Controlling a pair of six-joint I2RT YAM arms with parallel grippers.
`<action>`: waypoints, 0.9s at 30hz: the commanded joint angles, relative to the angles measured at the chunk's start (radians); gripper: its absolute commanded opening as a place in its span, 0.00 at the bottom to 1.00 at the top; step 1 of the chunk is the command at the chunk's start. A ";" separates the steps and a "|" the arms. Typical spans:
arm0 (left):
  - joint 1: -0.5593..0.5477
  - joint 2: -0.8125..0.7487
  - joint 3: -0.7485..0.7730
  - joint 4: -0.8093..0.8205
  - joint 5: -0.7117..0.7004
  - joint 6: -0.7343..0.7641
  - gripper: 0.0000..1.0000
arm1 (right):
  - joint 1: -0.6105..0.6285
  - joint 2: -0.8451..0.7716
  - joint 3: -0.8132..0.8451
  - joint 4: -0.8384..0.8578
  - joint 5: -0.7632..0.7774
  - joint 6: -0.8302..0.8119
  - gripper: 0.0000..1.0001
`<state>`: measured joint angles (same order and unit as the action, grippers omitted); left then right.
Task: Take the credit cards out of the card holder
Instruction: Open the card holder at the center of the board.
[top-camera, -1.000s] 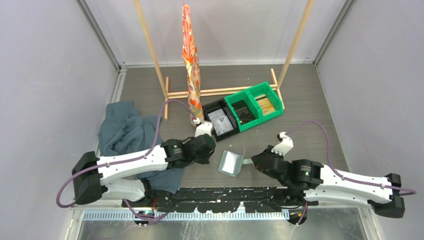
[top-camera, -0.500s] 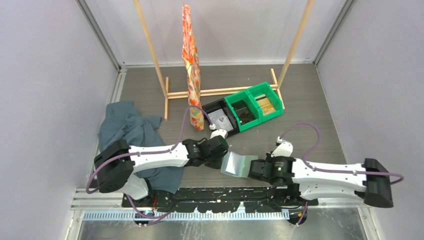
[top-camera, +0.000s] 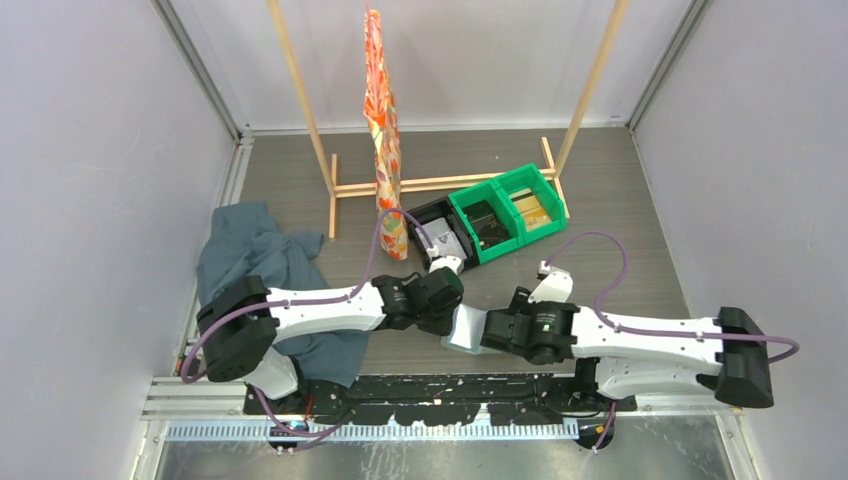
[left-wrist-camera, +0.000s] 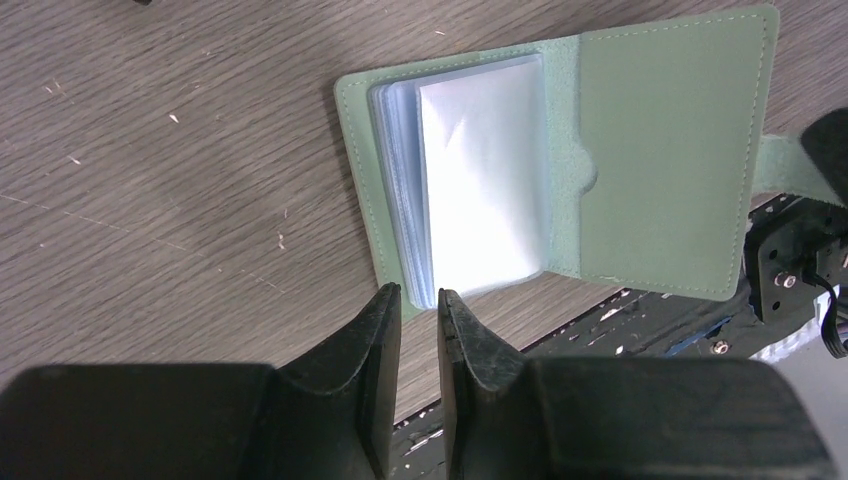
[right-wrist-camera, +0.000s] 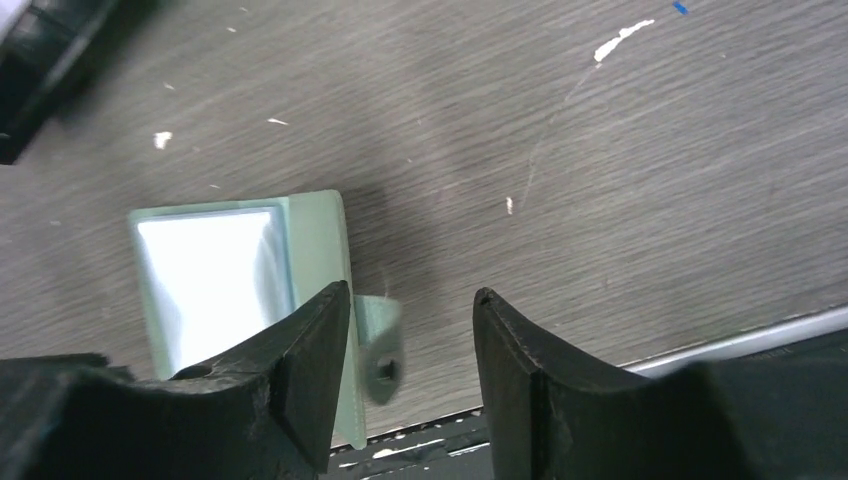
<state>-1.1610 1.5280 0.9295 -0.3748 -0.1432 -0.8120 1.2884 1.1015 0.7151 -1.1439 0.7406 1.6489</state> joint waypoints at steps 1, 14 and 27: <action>0.000 0.019 0.026 0.056 0.013 -0.001 0.22 | 0.002 -0.126 0.004 0.006 0.086 0.009 0.55; 0.001 0.072 0.065 0.083 0.103 0.005 0.21 | 0.003 -0.273 -0.039 0.375 0.001 -0.256 0.51; 0.001 0.011 0.051 0.051 0.051 0.016 0.22 | -0.004 -0.253 -0.209 0.522 -0.051 -0.169 0.40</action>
<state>-1.1610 1.5963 0.9604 -0.3256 -0.0639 -0.8074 1.2877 0.8391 0.5251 -0.6060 0.6712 1.4193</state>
